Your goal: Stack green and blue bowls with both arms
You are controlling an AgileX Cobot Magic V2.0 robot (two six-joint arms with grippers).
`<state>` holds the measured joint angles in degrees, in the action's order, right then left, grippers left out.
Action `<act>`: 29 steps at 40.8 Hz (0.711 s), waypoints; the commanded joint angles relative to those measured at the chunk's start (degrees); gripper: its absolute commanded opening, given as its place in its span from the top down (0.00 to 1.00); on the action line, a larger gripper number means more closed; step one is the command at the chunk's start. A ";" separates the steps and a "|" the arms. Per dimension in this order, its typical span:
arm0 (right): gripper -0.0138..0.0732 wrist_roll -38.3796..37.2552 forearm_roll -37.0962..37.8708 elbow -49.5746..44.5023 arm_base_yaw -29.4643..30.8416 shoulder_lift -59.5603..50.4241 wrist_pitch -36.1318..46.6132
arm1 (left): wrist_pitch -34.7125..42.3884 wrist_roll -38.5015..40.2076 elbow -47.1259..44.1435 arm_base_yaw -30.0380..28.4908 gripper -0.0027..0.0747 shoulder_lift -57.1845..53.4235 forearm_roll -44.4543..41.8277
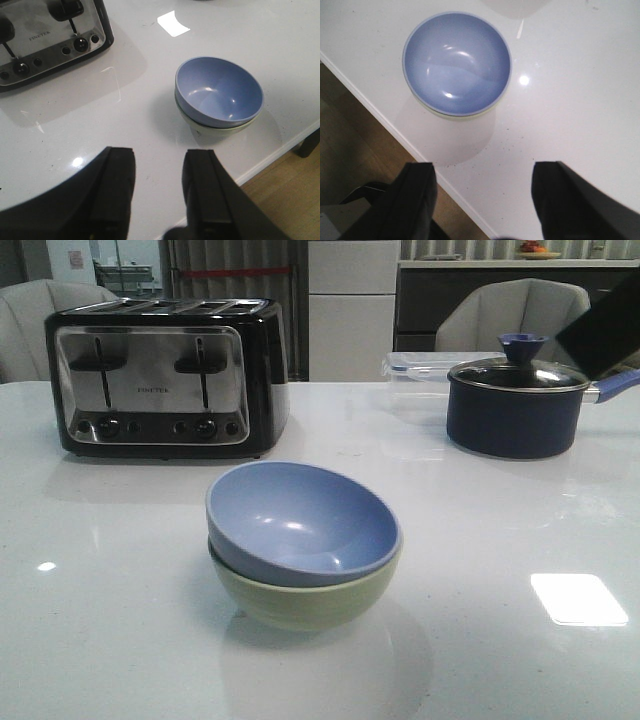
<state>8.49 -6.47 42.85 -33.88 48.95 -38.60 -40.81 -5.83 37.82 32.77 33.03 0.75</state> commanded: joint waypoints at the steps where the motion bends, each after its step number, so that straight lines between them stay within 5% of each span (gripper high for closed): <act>1: 0.24 0.39 0.35 -0.15 0.40 -3.61 2.61 | 5.58 0.03 -0.42 0.45 0.57 -2.92 -0.10; 12: 0.27 0.39 0.71 -6.87 0.40 -10.24 3.28 | 5.58 0.03 -1.24 0.45 0.57 -3.58 -0.10; 17: 0.43 0.39 0.71 -6.93 0.40 -10.30 3.09 | 5.58 0.03 -1.24 0.45 0.59 -3.58 -0.10; 25: 0.74 0.39 0.71 -6.93 0.40 -10.30 3.21 | 5.58 0.03 -1.24 0.45 0.77 -3.58 -0.10; 29: 0.78 0.39 0.71 -6.93 0.40 -10.30 3.26 | 5.58 0.03 -1.24 0.45 0.85 -3.58 -0.10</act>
<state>8.49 -6.01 34.39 -33.88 39.04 -39.21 -40.01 -5.83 35.02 32.77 29.06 0.62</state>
